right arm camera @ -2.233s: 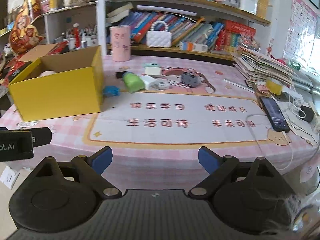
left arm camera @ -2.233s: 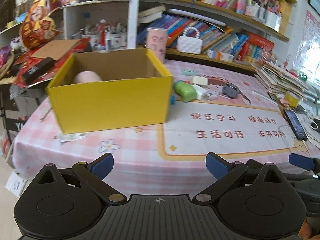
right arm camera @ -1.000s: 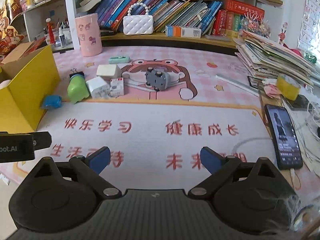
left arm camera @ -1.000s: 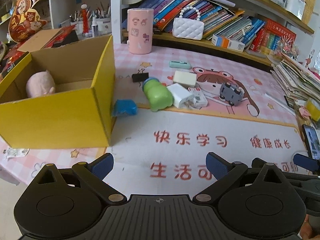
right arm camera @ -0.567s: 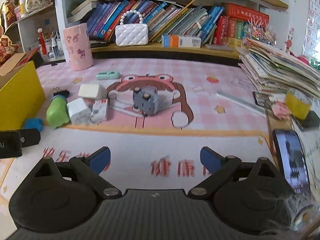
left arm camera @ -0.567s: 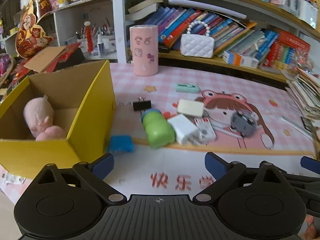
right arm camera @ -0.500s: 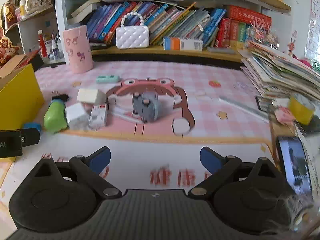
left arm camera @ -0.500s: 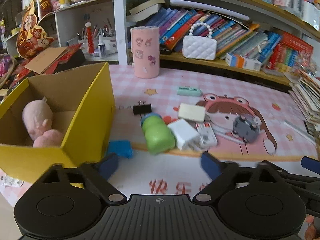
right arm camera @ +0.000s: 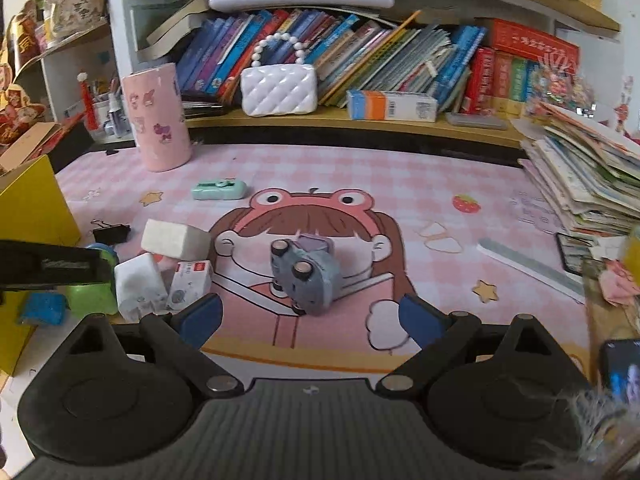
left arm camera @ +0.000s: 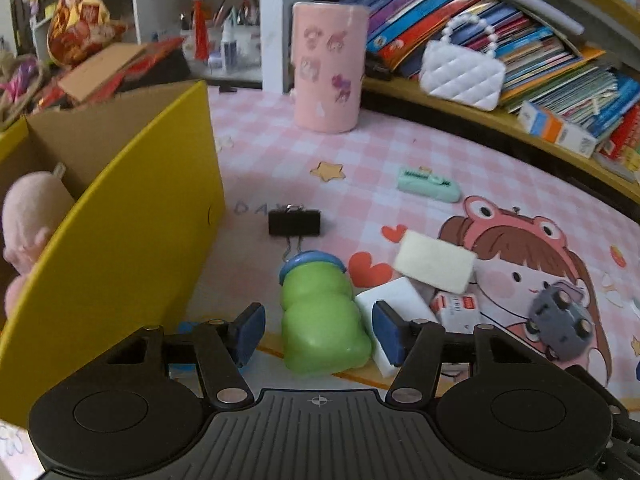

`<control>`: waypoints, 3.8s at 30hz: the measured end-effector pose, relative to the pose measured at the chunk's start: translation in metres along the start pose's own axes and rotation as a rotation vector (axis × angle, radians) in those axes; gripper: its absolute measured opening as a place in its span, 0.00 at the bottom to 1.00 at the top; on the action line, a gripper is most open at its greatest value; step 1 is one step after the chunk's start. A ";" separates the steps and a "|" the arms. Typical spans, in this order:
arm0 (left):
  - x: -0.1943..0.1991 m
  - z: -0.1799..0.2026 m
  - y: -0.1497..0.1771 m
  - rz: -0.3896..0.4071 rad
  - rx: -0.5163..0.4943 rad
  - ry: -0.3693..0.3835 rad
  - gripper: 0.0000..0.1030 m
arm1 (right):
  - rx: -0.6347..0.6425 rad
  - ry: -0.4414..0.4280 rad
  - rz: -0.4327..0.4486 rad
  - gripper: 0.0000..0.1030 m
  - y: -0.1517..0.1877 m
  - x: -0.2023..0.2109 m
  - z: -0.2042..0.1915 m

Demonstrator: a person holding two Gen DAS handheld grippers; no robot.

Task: Organize objects
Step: 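Grasp the green toy with the left tool while the right tool grasps the grey toy car, then carry the green toy with the left tool while the right tool carries the car to the box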

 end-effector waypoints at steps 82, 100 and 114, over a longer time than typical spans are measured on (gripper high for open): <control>0.190 -0.238 0.114 0.032 -0.044 0.314 0.41 | 0.038 -0.106 -0.097 0.48 0.107 0.172 -0.210; 0.219 -0.312 0.127 0.088 -0.014 0.274 0.40 | 0.082 -0.185 -0.078 0.48 0.130 0.197 -0.288; 0.232 -0.327 0.122 0.148 -0.009 0.288 0.40 | 0.108 -0.188 -0.025 0.48 0.125 0.212 -0.307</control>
Point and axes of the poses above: each gripper's, at about its wrist camera, not at the fingertips, and x roughly against the way its jaws point, z to its right, y to its underside, the point moved 2 cm from there along -x, roughly the way its jaws point, and after that the axes turned 1 degree about -y, right-handed, at the moved point
